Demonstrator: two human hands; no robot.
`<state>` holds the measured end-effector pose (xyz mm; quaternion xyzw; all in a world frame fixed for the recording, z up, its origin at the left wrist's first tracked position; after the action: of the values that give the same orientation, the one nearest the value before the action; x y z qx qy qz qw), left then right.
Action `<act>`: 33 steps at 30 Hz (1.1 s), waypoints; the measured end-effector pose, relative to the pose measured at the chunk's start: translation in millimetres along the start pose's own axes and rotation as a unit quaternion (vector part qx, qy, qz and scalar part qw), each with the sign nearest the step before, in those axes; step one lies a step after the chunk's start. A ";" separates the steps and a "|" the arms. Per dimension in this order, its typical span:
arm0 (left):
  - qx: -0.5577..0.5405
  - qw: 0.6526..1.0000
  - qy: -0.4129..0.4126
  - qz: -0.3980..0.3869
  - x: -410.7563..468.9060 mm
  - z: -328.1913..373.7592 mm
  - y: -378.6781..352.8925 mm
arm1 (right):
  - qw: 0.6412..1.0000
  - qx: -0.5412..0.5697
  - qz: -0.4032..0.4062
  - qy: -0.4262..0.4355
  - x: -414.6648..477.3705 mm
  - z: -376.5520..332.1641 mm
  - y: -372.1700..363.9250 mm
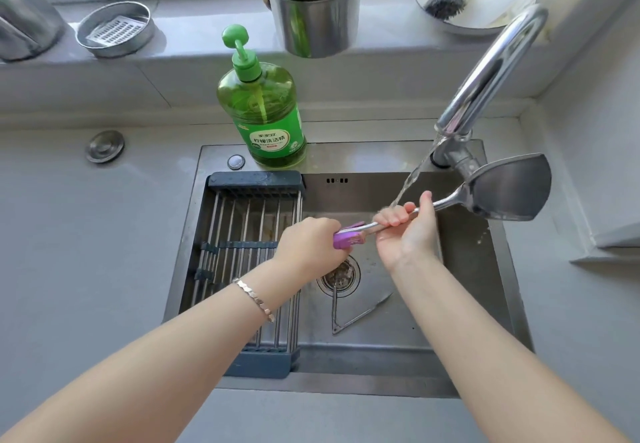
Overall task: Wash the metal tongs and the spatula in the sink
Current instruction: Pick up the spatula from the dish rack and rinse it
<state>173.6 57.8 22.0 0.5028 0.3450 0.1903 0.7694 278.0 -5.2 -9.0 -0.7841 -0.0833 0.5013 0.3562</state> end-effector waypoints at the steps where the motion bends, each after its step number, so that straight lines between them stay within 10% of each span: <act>1: 0.019 1.000 0.009 0.019 -0.9 -4.1 2.2 | 1.000 -0.003 -0.006 -0.023 -1.0 6.2 -2.5; 9: 0.306 0.908 -0.046 0.281 -11.1 7.3 28.9 | 0.988 0.019 0.114 -0.101 19.3 33.8 -2.5; 15: 0.295 0.935 -0.172 0.096 8.0 68.4 44.8 | 0.970 0.108 0.183 -0.118 26.5 2.7 30.2; 18: 0.030 0.992 -0.097 -0.076 20.9 69.3 52.5 | 0.965 0.154 0.188 -0.098 26.8 -18.4 43.0; 25: -0.395 0.917 0.051 0.019 21.6 52.1 18.5 | 0.960 0.191 0.195 -0.057 39.3 -39.8 55.2; 28: -0.374 0.914 0.133 0.080 24.0 38.4 16.0 | 0.966 0.159 0.201 -0.043 43.3 -35.7 58.4; 33: -0.121 0.979 0.080 -0.142 33.9 44.9 22.4 | 0.965 0.134 0.224 -0.040 40.2 -29.7 65.4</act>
<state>230.6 60.1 42.2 0.3353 0.4480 0.1593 0.8133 307.7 -47.6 -73.0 -0.7077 0.1481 0.6054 0.3327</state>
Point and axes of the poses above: each hand's wrist, its own x-axis towards the middle knuckle, its own y-axis out of the back of the hand, z = x × y, the point moved 6 cm from there along x, towards the middle knuckle, and after that the axes turned 6 degrees about x, right-handed, at the moved point
